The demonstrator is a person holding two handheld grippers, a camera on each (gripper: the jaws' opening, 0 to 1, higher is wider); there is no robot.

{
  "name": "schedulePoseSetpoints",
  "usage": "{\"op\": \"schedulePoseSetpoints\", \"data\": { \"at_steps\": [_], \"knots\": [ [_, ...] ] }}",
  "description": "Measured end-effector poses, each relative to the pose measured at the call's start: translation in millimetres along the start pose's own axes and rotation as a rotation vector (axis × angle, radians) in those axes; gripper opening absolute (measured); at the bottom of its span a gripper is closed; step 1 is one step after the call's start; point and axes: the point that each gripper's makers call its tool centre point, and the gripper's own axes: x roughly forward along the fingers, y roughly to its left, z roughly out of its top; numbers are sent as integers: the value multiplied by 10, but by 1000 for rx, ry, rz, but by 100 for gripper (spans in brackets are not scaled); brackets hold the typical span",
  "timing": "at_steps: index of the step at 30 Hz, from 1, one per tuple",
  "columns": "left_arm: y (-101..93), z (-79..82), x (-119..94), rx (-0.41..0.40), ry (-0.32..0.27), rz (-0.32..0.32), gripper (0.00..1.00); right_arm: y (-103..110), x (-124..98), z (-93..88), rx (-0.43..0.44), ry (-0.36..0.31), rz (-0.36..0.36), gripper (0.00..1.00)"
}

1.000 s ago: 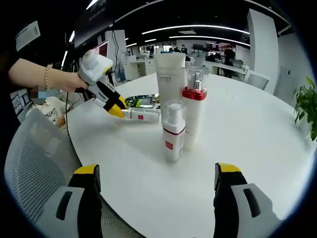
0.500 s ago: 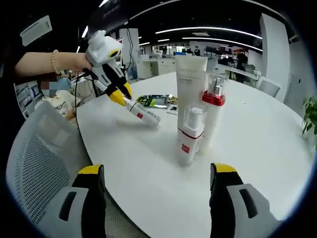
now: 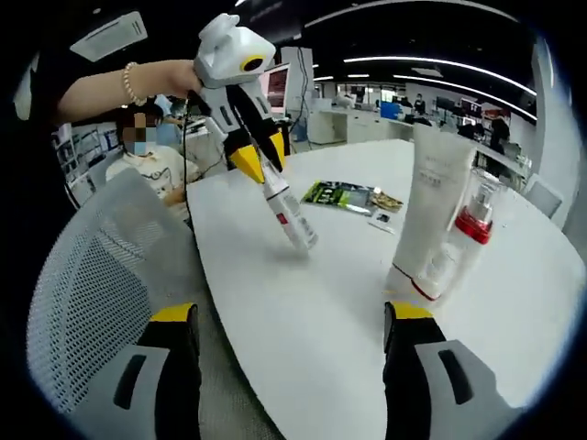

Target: Arrange the skincare products in the storage area until every visible bottle or jar stands upright without overlapping.

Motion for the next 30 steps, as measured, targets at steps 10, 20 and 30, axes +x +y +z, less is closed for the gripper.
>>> {"op": "schedulePoseSetpoints", "data": {
  "at_steps": [10,20,30],
  "knots": [
    [-327,170,-223,70,4,-55,17,277,315,482,-135,-54,111,75],
    [-511,332,-340,122,-6,-93,17,419,421,600,-241,-36,191,58],
    [-613,426,-416,141,15,-139,17,502,438,678,-290,-34,246,40]
  ]
}}
